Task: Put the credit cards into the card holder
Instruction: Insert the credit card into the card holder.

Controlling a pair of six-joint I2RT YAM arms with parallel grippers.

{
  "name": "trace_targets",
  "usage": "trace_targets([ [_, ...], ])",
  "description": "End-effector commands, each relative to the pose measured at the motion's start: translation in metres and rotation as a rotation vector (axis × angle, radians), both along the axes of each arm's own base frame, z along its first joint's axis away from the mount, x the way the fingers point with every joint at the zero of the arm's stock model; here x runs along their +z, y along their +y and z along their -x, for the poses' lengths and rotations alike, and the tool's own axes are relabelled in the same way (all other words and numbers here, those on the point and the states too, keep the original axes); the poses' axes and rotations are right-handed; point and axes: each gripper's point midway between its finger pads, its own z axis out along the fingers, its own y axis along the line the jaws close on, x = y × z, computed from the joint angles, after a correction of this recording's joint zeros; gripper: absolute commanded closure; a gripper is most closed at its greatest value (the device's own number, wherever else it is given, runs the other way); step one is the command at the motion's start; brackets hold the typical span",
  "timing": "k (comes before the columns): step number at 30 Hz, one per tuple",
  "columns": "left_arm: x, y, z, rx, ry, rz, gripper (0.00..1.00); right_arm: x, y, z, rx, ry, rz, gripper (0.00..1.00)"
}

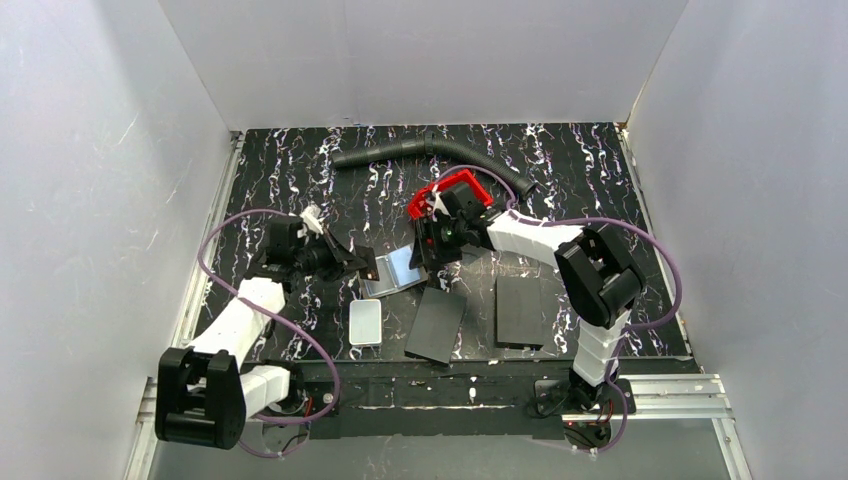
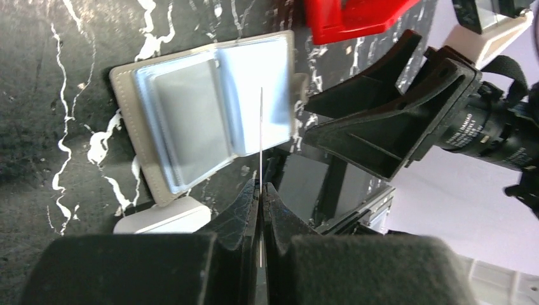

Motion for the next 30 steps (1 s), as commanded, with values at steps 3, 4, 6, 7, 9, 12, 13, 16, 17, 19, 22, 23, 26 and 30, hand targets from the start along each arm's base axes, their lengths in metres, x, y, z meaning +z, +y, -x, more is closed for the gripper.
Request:
trace_targets([
  [3,-0.025,-0.003,-0.009,0.024,-0.026,-0.040,1.00,-0.024,-0.024,0.007,0.066,-0.017,0.150,0.29],
  [4,-0.030,-0.004,-0.008,0.019,-0.011,-0.042,1.00,-0.027,-0.023,0.008,0.068,-0.011,0.142,0.30],
  [6,-0.037,-0.006,-0.008,0.013,0.004,-0.031,1.00,-0.032,-0.017,0.009,0.073,-0.006,0.102,0.32],
  [7,-0.039,-0.007,-0.009,0.012,0.004,-0.026,1.00,-0.034,-0.014,0.009,0.069,-0.003,0.071,0.33],
  [9,-0.045,-0.008,-0.011,0.013,0.003,-0.025,1.00,-0.036,-0.006,0.008,0.057,0.015,0.002,0.41],
  [12,-0.048,-0.008,-0.014,0.013,-0.016,-0.023,1.00,-0.032,0.005,0.000,0.015,0.011,-0.090,0.42],
  [13,-0.049,-0.008,-0.014,0.016,-0.017,-0.025,1.00,-0.031,0.007,-0.002,0.007,0.009,-0.112,0.42],
  [16,-0.054,-0.011,-0.014,0.000,-0.015,-0.023,1.00,-0.033,0.011,-0.007,-0.009,0.006,-0.139,0.44],
  [17,-0.056,-0.012,-0.015,-0.005,-0.014,-0.021,1.00,-0.033,0.011,-0.008,-0.016,0.007,-0.144,0.45],
  [19,-0.062,-0.013,-0.015,-0.004,-0.002,-0.024,1.00,-0.037,0.007,-0.010,-0.039,0.011,-0.143,0.52],
  [22,-0.068,-0.012,-0.017,0.011,-0.003,-0.023,1.00,-0.042,-0.001,-0.012,-0.061,0.017,-0.138,0.65],
  [23,-0.069,-0.012,-0.017,0.014,-0.002,-0.021,1.00,-0.045,-0.002,-0.012,-0.063,0.023,-0.138,0.69],
  [26,-0.073,-0.014,-0.017,0.020,0.001,-0.026,1.00,-0.053,-0.002,-0.009,-0.064,0.055,-0.151,0.80],
  [30,-0.078,-0.021,-0.017,0.019,0.001,0.002,1.00,-0.058,-0.002,-0.007,-0.071,0.066,-0.161,0.86],
])
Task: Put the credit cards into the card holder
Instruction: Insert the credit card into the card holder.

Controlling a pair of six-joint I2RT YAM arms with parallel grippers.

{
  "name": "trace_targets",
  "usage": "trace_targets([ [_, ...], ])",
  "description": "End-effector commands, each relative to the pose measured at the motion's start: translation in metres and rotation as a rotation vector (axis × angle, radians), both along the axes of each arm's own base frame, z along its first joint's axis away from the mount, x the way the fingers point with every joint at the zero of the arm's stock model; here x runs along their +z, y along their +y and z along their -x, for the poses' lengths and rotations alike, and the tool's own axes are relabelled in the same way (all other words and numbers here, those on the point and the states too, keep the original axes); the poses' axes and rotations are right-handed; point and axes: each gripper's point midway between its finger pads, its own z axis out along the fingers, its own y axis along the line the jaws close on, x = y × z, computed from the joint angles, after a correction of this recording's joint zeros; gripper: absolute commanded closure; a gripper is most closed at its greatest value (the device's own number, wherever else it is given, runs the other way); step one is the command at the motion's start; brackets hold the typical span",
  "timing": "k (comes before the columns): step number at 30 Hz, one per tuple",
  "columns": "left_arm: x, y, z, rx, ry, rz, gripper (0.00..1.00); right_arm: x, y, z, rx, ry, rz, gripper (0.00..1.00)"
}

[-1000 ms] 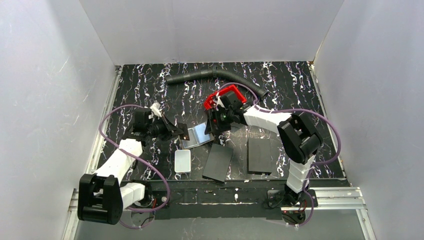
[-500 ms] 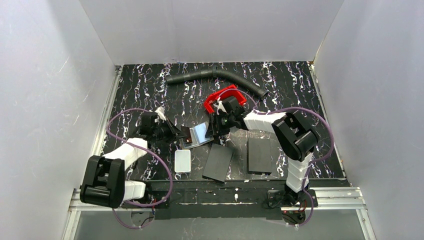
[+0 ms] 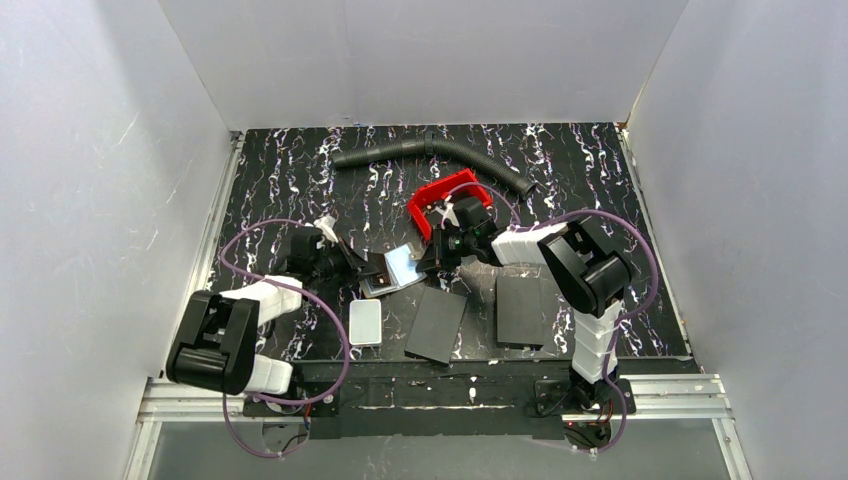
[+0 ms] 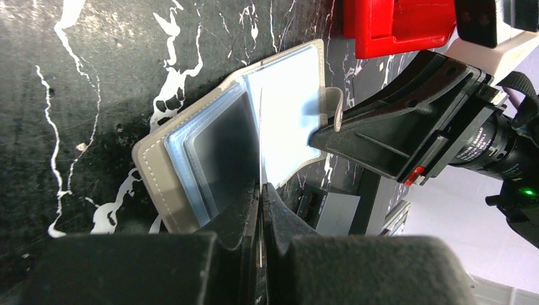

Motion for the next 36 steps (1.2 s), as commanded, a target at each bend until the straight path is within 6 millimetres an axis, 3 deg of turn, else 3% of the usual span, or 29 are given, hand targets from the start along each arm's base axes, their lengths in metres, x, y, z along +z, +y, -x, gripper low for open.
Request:
trace_targets([
  [1,-0.007,-0.007,-0.001,-0.001,-0.012,0.016,1.00,-0.010,0.000,-0.001,-0.016,0.009,-0.014,0.87],
  [16,-0.027,-0.009,0.002,0.045,0.074,0.011,1.00,-0.006,0.003,0.000,-0.009,0.014,-0.038,0.94],
  [25,-0.025,0.000,-0.004,0.119,0.020,-0.008,1.00,-0.006,0.004,0.001,-0.007,0.018,-0.048,0.98],
  [36,-0.030,-0.006,-0.016,0.184,-0.006,0.068,1.00,-0.002,0.007,0.003,-0.015,0.031,-0.090,0.99],
])
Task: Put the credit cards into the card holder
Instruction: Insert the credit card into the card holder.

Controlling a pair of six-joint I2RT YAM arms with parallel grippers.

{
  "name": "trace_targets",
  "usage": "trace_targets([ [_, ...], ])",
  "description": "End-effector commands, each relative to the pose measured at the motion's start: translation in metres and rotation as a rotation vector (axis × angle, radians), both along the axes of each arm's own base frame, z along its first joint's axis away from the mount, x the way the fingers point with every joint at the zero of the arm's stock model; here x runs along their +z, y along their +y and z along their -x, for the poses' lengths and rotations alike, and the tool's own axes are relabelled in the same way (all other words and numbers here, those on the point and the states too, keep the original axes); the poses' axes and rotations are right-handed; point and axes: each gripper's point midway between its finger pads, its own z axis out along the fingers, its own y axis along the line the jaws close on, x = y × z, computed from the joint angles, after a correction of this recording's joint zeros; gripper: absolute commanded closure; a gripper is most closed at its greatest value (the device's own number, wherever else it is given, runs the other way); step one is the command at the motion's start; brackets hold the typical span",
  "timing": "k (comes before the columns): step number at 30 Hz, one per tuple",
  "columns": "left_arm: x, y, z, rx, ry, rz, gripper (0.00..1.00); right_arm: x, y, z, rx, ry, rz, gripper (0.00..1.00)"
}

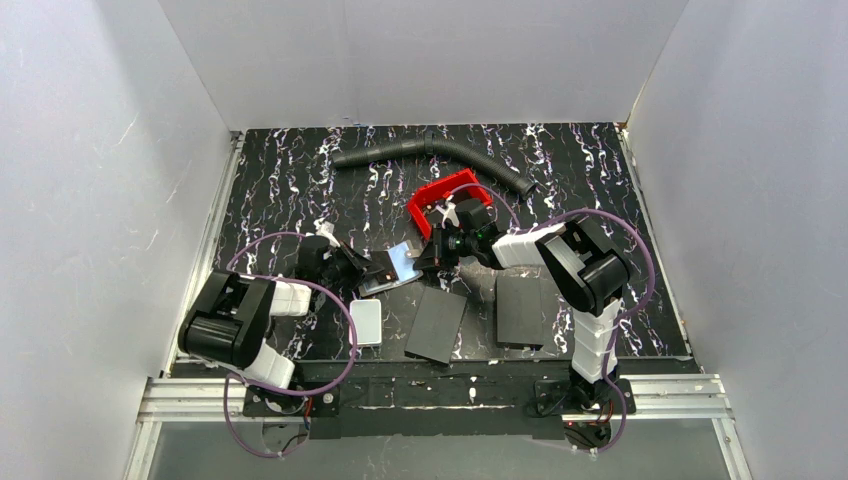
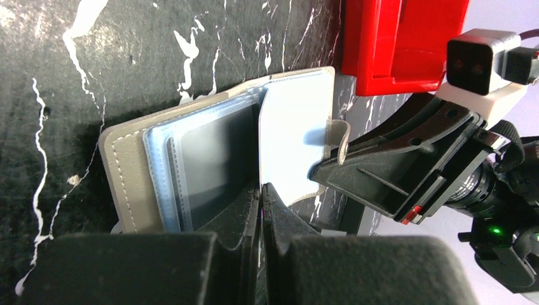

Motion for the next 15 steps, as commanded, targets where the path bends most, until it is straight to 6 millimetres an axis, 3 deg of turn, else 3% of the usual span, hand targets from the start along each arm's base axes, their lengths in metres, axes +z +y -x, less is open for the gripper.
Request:
trace_targets([
  [1,-0.009,0.004,-0.003,0.056,-0.003,-0.004,1.00,-0.007,-0.001,0.005,-0.005,0.039,-0.013,0.99],
  [15,-0.006,-0.011,0.005,-0.008,-0.007,0.068,1.00,-0.006,0.000,0.006,-0.006,0.044,-0.030,0.99],
])
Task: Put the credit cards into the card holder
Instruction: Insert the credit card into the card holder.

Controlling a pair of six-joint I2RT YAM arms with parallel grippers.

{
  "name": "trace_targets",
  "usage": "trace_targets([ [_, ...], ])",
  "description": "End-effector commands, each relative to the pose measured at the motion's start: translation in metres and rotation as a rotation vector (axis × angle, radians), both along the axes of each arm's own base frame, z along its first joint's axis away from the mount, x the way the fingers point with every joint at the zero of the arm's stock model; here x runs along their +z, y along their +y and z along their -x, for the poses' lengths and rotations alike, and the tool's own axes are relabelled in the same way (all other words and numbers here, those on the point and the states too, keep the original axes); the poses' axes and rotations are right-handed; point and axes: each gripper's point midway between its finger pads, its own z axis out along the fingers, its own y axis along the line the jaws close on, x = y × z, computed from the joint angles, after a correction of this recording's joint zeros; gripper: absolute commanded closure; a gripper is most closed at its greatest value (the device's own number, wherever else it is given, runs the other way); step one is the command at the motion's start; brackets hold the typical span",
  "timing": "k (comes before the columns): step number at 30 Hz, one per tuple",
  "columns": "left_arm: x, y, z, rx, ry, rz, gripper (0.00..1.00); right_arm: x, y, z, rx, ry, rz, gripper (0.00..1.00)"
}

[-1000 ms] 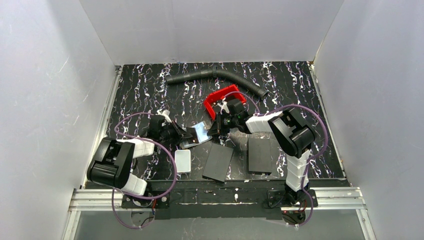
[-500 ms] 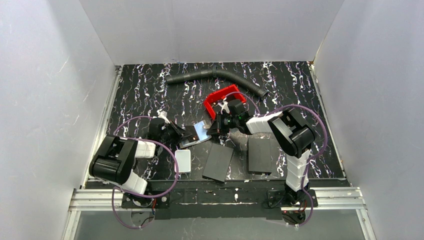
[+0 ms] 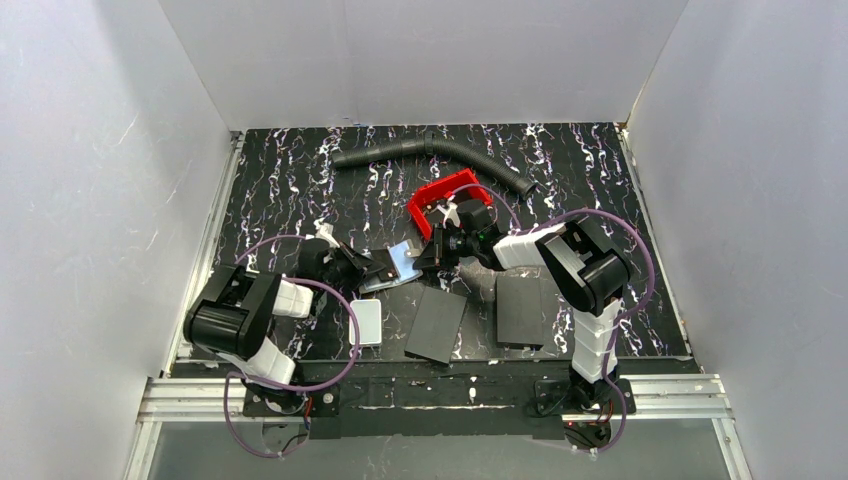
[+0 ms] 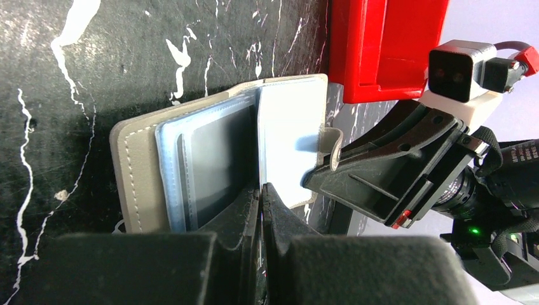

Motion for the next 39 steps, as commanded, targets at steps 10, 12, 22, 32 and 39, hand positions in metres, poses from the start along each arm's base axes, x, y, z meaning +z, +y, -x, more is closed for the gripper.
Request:
trace_targets([
  [10,-0.004,-0.010,0.020,-0.084,0.001,0.025,1.00,-0.011,-0.001,0.008,0.006,0.045,-0.003,0.99],
  [12,-0.005,-0.011,0.024,-0.094,0.008,0.025,1.00,-0.012,-0.003,0.008,0.004,0.047,-0.003,0.99],
  [22,-0.012,-0.019,0.019,-0.160,0.033,0.051,1.00,-0.010,-0.003,0.008,0.019,0.045,-0.015,0.99],
  [32,-0.010,-0.025,0.012,-0.162,0.052,0.093,0.84,-0.012,0.000,0.007,0.017,0.057,-0.034,0.99],
  [39,-0.011,-0.019,0.020,-0.142,0.073,0.065,0.55,-0.011,-0.002,0.009,0.018,0.054,-0.032,0.99],
])
